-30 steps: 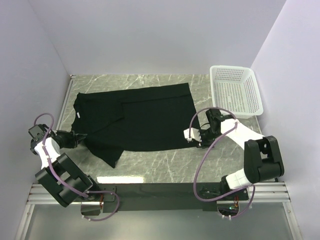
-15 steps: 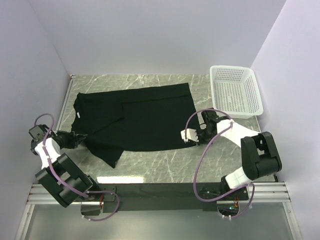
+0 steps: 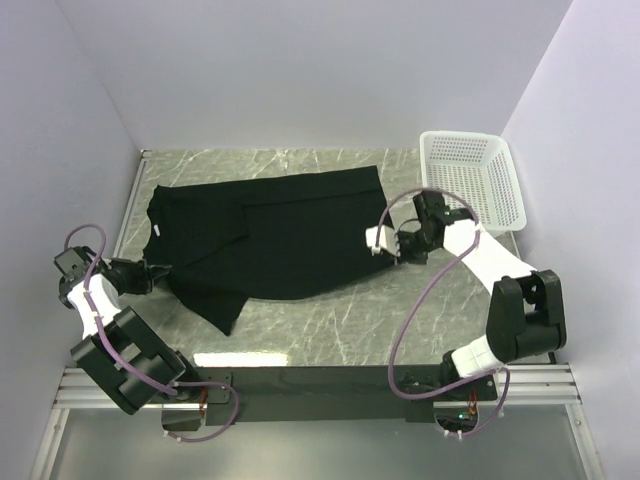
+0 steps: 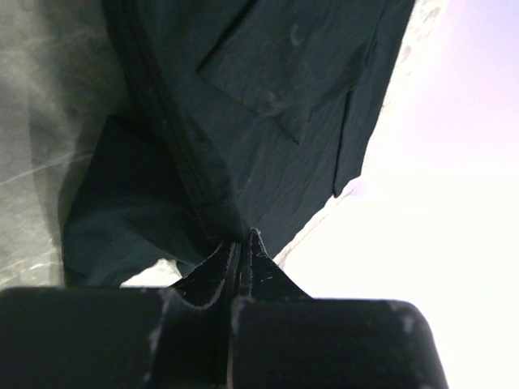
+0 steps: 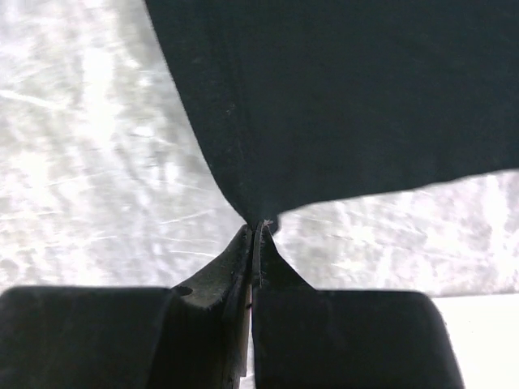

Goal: Fold and stack the t-shirts
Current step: Fold the tshirt

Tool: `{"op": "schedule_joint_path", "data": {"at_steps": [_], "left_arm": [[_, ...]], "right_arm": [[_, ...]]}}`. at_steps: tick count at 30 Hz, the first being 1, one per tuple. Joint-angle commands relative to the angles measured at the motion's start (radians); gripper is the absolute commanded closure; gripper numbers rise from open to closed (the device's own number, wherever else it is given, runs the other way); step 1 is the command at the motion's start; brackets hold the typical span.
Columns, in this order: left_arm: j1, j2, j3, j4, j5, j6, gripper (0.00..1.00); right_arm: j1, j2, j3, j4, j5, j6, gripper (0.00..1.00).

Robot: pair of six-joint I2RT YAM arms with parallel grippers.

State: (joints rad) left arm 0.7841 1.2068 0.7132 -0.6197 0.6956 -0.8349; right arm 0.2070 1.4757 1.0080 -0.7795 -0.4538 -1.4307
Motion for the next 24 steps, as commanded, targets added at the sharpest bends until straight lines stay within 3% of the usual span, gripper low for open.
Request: {"op": "schedule_joint_path", "data": {"at_steps": [1, 12, 24], "left_arm": [[0.01, -0.015, 0.046, 0.04, 0.022, -0.026, 0.99], [0.027, 0.003, 0.048, 0.129, 0.028, -0.113, 0.99], [0.026, 0.163, 0.112, 0.239, 0.031, -0.17, 0.99]], "right_arm": [[-0.032, 0.06, 0.075, -0.05, -0.037, 0.052, 1.0], [-0.047, 0.235, 0.265, -0.02, -0.014, 0.229, 1.0], [-0.052, 0.382, 0.455, 0.022, -0.006, 0.38, 1.0]]}}
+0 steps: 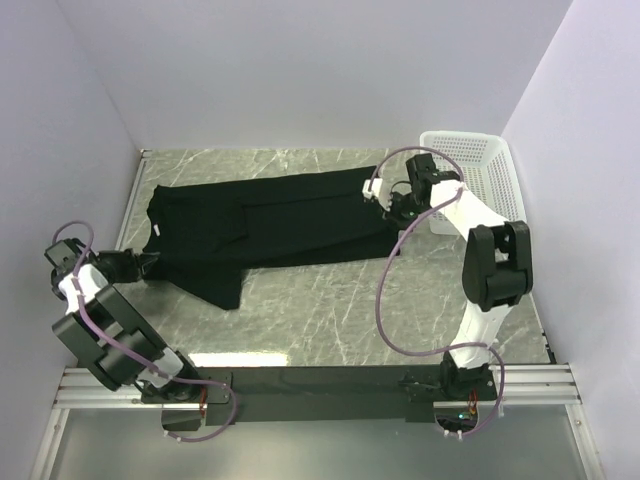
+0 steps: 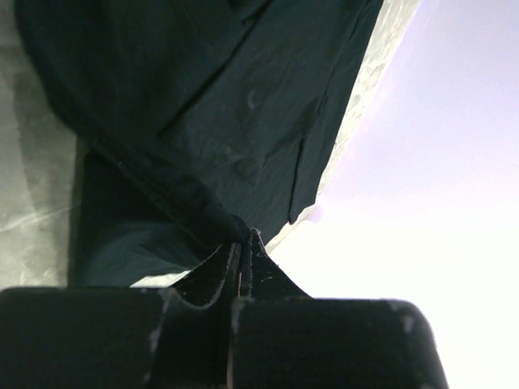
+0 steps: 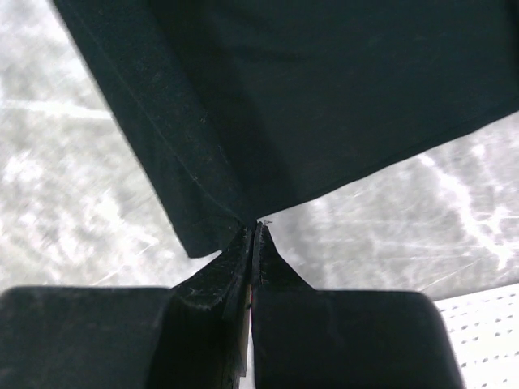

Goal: Fold and stack the t-shirts
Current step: Fold the tshirt

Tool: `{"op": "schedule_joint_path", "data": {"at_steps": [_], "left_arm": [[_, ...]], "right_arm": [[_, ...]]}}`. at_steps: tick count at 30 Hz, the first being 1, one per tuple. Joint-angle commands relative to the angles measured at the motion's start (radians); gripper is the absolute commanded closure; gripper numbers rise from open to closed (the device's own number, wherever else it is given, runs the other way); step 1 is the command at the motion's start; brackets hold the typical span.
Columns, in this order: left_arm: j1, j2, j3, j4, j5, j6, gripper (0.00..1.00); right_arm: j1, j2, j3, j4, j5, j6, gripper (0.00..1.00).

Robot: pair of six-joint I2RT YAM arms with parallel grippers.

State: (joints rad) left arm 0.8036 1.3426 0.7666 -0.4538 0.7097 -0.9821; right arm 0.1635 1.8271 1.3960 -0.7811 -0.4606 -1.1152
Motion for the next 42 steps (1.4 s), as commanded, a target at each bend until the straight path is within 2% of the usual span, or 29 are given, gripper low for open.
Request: {"op": "schedule_joint_path", "data": {"at_steps": [1, 23, 42], "left_arm": [[0.006, 0.036, 0.078, 0.073, 0.016, -0.018, 0.99], [-0.084, 0.306, 0.28, 0.02, -0.019, 0.071, 0.99], [-0.096, 0.411, 0.364, 0.006, -0.073, 0.089, 0.99]], "right_arm": [[-0.007, 0.049, 0.077, 0.031, 0.007, 0.074, 1.0], [0.008, 0.218, 0.342, 0.032, 0.042, 0.115, 1.0], [0.021, 0.262, 0.379, 0.101, 0.079, 0.149, 1.0]]}}
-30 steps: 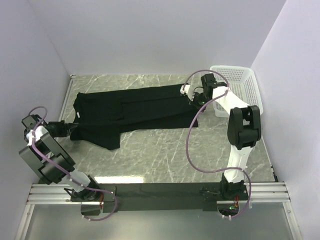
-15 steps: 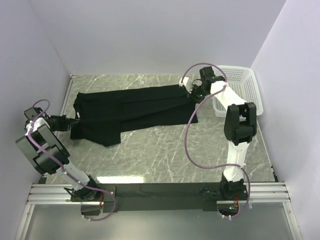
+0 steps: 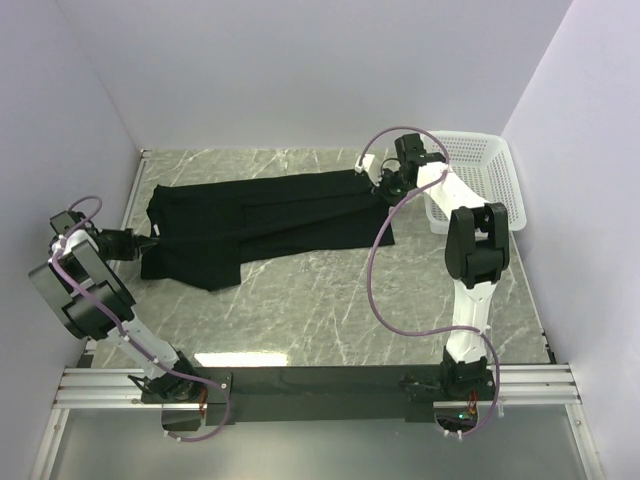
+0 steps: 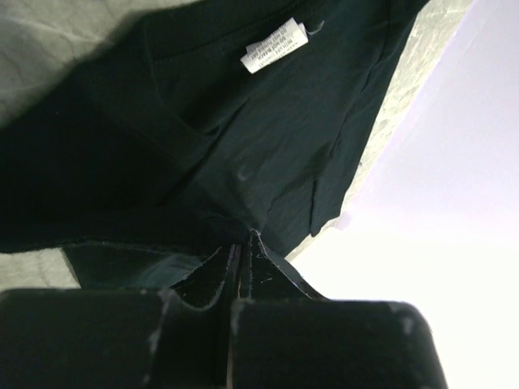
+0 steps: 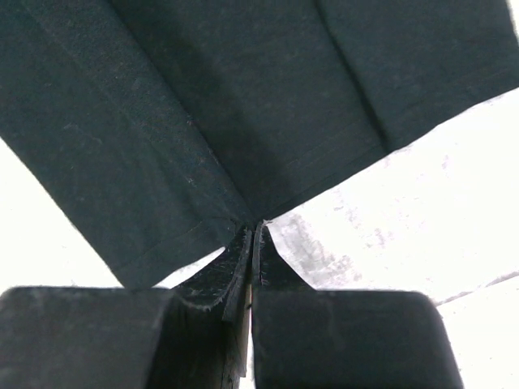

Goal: Fold and stack the t-shirts
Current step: Fold the tshirt

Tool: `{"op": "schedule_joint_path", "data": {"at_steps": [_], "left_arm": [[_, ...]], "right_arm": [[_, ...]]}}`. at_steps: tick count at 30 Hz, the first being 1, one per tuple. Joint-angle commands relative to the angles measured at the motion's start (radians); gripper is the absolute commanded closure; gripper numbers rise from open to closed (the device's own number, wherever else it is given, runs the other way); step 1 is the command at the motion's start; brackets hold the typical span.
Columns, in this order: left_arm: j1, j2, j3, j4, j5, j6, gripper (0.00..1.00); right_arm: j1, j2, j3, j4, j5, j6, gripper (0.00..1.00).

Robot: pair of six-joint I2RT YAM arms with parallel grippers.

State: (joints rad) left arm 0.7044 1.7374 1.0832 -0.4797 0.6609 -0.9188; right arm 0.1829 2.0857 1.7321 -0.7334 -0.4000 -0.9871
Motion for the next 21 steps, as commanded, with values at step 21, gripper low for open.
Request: {"op": "schedule_joint_path", "data": {"at_steps": [21], "left_arm": [[-0.042, 0.1, 0.142, 0.018, -0.032, 0.041, 0.99]], "right_arm": [[0.023, 0.022, 0.015, 0.203, 0.092, 0.117, 0.99]]}}
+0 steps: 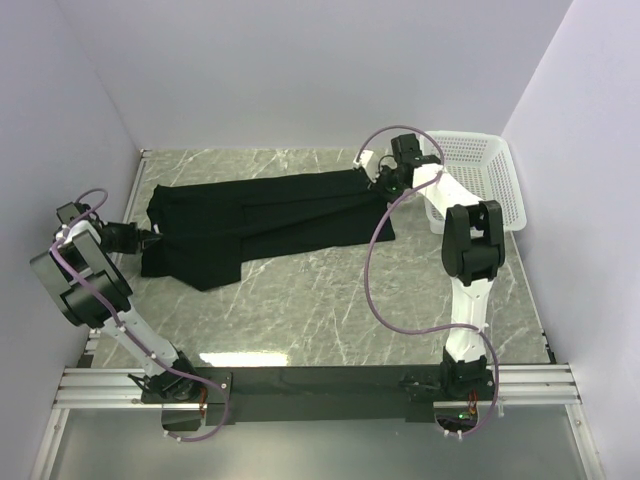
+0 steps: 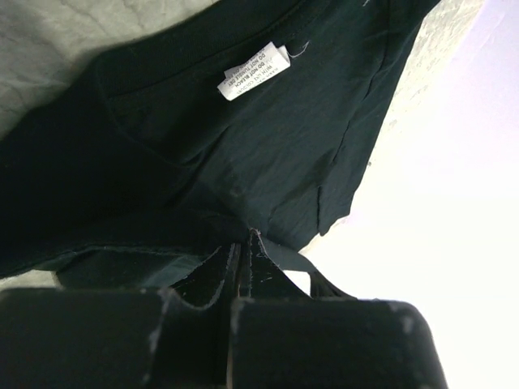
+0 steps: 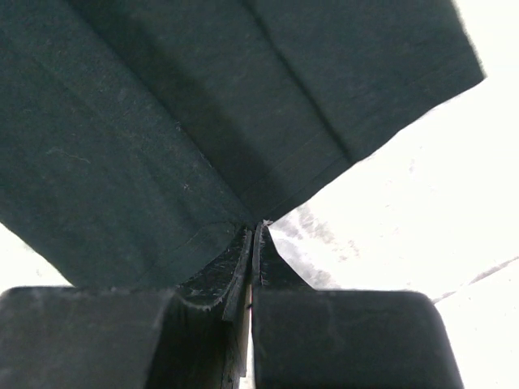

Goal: Fold and stack the t-shirts
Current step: Fold the tshirt

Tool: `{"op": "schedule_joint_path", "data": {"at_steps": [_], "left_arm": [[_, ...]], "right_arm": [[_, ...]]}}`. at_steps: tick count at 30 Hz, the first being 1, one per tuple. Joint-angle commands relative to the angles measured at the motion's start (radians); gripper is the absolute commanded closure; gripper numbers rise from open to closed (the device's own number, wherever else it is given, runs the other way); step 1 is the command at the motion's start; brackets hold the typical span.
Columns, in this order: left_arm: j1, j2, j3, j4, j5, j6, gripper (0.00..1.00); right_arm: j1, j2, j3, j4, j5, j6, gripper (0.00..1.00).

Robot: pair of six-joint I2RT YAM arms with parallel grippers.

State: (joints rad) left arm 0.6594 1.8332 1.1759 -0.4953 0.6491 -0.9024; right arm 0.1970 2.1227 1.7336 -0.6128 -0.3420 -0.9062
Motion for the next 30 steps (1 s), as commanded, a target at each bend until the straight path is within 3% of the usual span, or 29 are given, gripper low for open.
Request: {"op": "schedule_joint_path", "data": {"at_steps": [1, 30], "left_arm": [[0.003, 0.008, 0.051, 0.034, -0.02, 0.026, 0.99], [-0.003, 0.032, 0.079, 0.029, -0.011, 0.034, 0.99]], "right_arm": [[0.012, -0.015, 0.017, 0.091, 0.043, 0.056, 1.0], [0.015, -0.006, 0.035, 0.079, 0.07, 0.062, 1.0]]}}
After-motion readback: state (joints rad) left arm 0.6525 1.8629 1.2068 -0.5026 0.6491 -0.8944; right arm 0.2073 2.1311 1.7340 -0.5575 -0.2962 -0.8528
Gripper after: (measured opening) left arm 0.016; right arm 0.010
